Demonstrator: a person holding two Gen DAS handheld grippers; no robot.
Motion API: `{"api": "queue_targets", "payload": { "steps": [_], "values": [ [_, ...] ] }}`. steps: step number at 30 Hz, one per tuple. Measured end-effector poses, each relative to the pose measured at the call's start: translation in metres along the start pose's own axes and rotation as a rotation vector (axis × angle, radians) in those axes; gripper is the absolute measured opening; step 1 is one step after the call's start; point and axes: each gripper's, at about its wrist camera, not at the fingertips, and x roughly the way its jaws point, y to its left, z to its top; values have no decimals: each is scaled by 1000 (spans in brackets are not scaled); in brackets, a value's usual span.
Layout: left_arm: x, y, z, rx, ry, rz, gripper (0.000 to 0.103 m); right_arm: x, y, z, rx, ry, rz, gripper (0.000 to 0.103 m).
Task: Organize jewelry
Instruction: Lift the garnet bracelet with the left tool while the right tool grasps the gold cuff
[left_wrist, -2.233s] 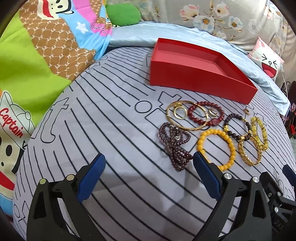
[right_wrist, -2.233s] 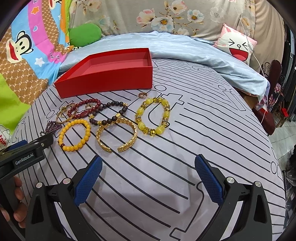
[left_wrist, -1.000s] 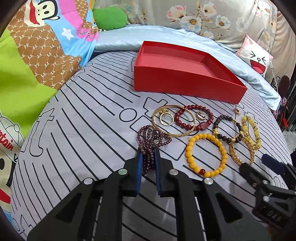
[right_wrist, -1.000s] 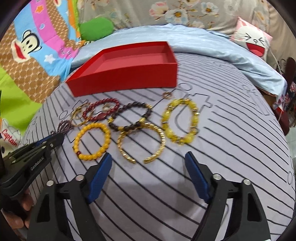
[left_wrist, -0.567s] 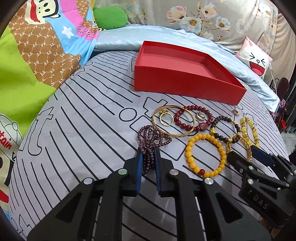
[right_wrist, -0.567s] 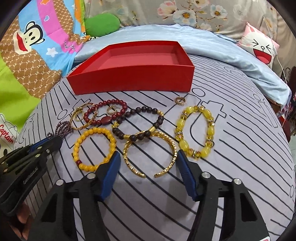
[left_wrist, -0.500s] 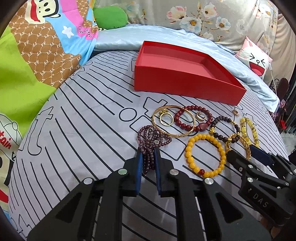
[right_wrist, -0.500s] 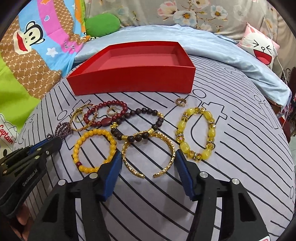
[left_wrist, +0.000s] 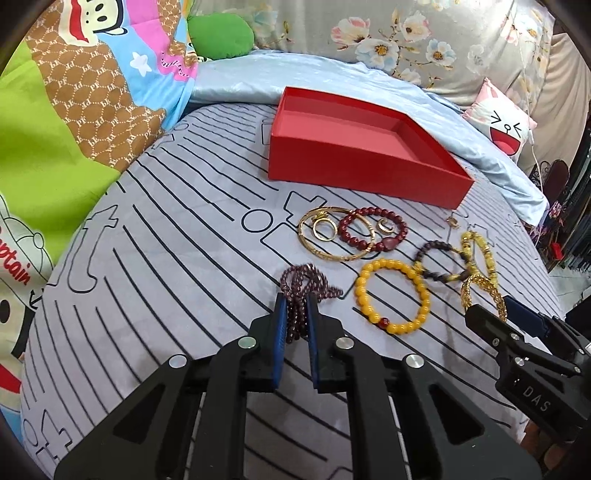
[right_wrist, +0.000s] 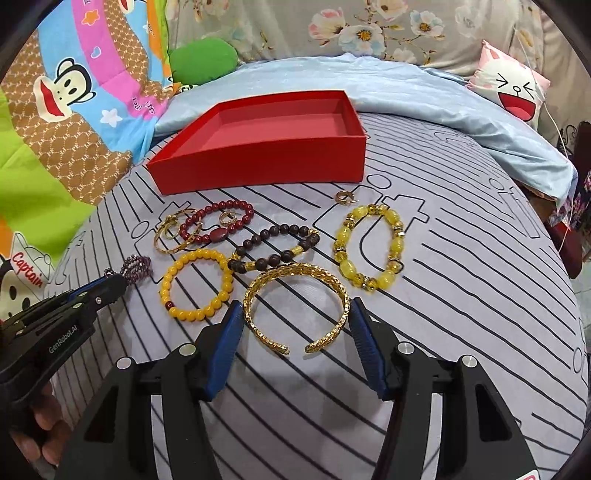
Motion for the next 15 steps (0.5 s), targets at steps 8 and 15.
{"api": "queue_targets", "payload": {
  "steps": [8,15],
  "values": [
    [-20,-7,2,13,-18,-20,8,-21,-6,-1,18,-37,7,56],
    [-32,-14,23,26,-45,-44,1,-29,-11,14,39,-65,27,56]
  ]
}}
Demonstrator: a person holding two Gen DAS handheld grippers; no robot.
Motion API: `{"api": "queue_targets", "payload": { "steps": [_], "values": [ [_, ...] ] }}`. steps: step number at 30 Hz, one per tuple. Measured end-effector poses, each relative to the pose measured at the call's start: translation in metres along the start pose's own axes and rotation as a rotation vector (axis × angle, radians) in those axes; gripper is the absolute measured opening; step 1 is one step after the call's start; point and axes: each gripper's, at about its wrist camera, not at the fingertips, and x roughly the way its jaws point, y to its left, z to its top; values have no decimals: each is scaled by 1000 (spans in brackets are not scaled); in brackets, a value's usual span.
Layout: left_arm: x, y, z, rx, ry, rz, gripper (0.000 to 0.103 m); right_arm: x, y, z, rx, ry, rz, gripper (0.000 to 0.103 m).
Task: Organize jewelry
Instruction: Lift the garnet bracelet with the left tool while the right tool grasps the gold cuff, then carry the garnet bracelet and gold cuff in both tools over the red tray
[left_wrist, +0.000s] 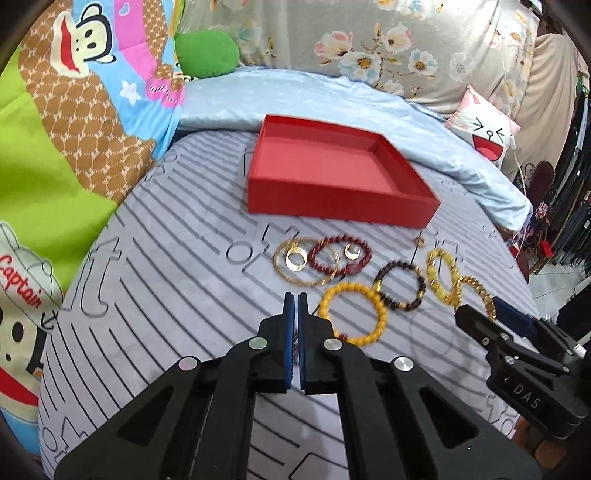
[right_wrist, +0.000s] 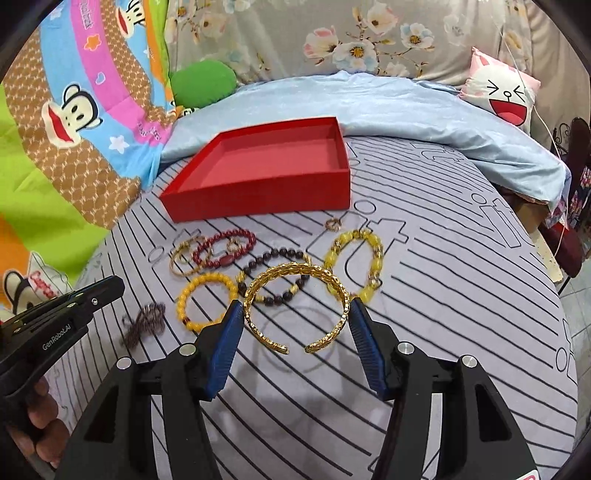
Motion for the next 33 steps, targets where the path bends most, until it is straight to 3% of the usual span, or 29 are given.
{"api": "queue_targets", "payload": {
  "steps": [7,10,12,14,19,26,33],
  "values": [
    [3,9,4,-12,10,-8,2,3,2,2,-9,-3,-4,56],
    [13,14,-12,-17,60,-2,20,7,1,-3,-1,16,-2,56],
    [16,14,-22,-20,76,11,46,8,1,-6,2,26,-2,56],
    [21,12,-28,-10,84,32,49,9,2,-7,1,30,-2,56],
    [35,14,-37,-9,114,34,47,9,3,-9,-5,32,-1,56],
    [37,10,-38,15,123,-12,13,10,6,-10,-6,42,-3,56],
    [29,9,-38,14,122,-21,10,6,17,-15,-26,44,-1,56]
  ]
}}
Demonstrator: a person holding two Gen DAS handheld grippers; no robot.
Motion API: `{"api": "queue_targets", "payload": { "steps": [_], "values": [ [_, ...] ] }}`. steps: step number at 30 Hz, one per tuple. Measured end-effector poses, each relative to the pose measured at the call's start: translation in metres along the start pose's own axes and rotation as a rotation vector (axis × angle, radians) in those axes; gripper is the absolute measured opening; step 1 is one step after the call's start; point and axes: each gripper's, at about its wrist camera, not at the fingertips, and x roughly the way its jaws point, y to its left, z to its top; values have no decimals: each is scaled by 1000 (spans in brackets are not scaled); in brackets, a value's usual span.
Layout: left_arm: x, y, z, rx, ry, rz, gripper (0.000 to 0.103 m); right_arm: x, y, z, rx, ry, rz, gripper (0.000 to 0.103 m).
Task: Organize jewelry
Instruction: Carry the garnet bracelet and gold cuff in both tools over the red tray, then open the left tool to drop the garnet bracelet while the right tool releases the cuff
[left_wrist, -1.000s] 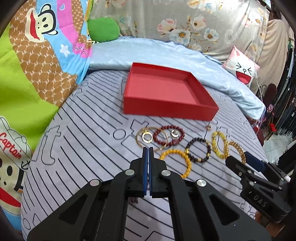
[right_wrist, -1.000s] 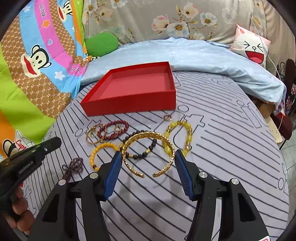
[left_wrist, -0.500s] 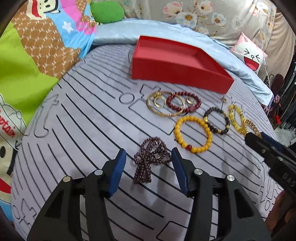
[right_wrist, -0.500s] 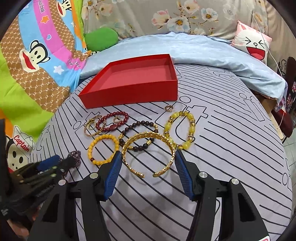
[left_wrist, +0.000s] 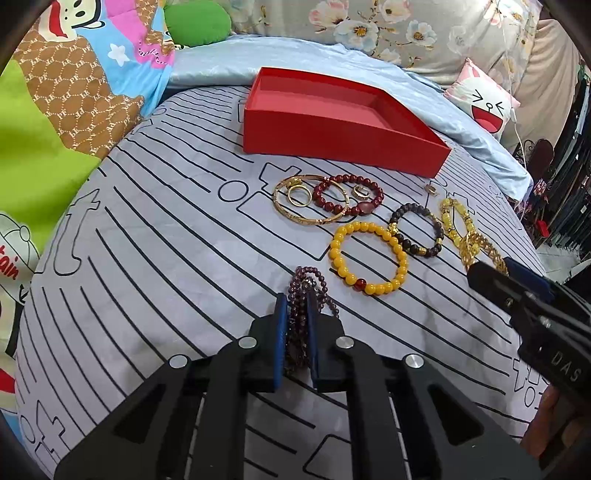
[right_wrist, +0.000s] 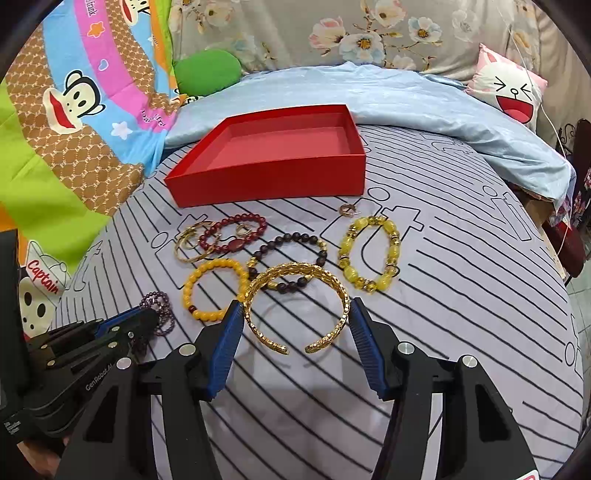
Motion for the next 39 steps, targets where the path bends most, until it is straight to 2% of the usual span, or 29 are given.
{"api": "queue_targets", "payload": {
  "steps": [15,24,29,34,39],
  "values": [
    [-33,-15,25,25,-39,14,10,-12,-5,4,39,-30,47,56],
    [-32,-25,49,34,-59,5,10,-7,-15,19,47,-36,48,56],
    [-27,-28,85,51,-108,6,10,0,-22,56,24,-72,48,56],
    [-15,-25,136,54,-161,0,10,24,-28,121,12,-87,63,57],
    [21,-13,194,36,-157,-7,10,61,-29,182,2,-66,89,57]
  ]
}}
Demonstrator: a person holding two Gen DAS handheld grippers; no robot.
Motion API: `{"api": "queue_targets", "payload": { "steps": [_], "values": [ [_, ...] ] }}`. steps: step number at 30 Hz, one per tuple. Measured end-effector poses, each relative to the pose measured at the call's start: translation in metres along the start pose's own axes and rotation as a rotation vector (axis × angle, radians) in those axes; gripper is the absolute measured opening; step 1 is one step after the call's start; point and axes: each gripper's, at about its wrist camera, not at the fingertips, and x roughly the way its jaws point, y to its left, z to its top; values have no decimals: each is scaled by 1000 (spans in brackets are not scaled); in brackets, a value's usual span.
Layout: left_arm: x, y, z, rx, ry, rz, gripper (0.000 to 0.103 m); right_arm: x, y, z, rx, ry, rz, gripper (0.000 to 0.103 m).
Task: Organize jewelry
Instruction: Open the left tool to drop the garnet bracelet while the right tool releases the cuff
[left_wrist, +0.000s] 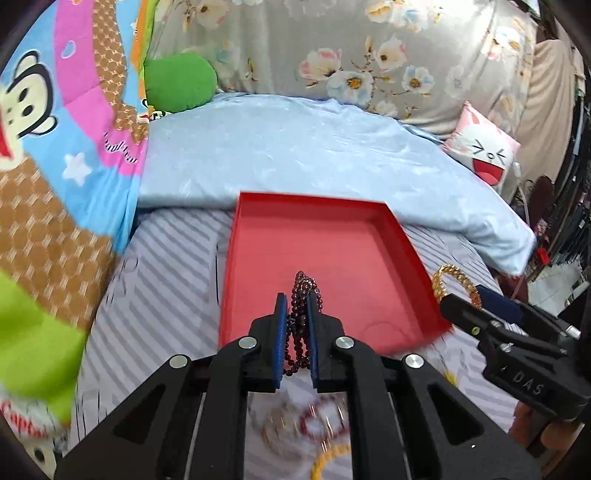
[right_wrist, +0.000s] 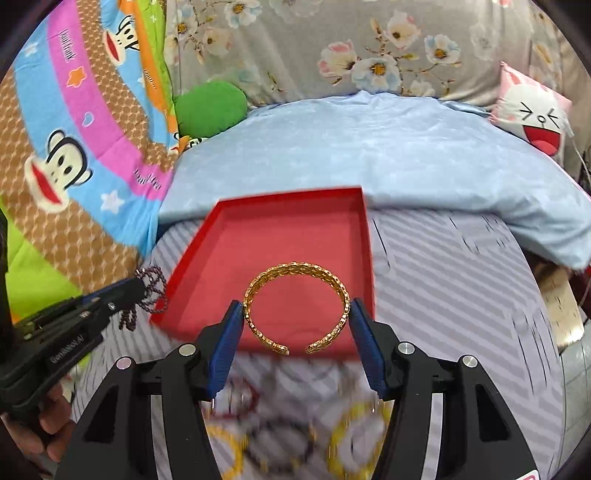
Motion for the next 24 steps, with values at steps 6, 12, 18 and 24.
{"api": "queue_targets", "payload": {
  "steps": [6,12,18,24],
  "values": [
    [65,11,49,1,41,-2,10,62,0,54,-25,48,-3,57],
    [123,12,79,42,93,25,10,121,-3,82,-26,114,-26,57],
    [160,18,95,27,135,28,10,162,-9,91,-33,169,-50,57],
    [190,22,96,10,185,36,10,183,-12,91,-35,197,-63,57]
  ]
}}
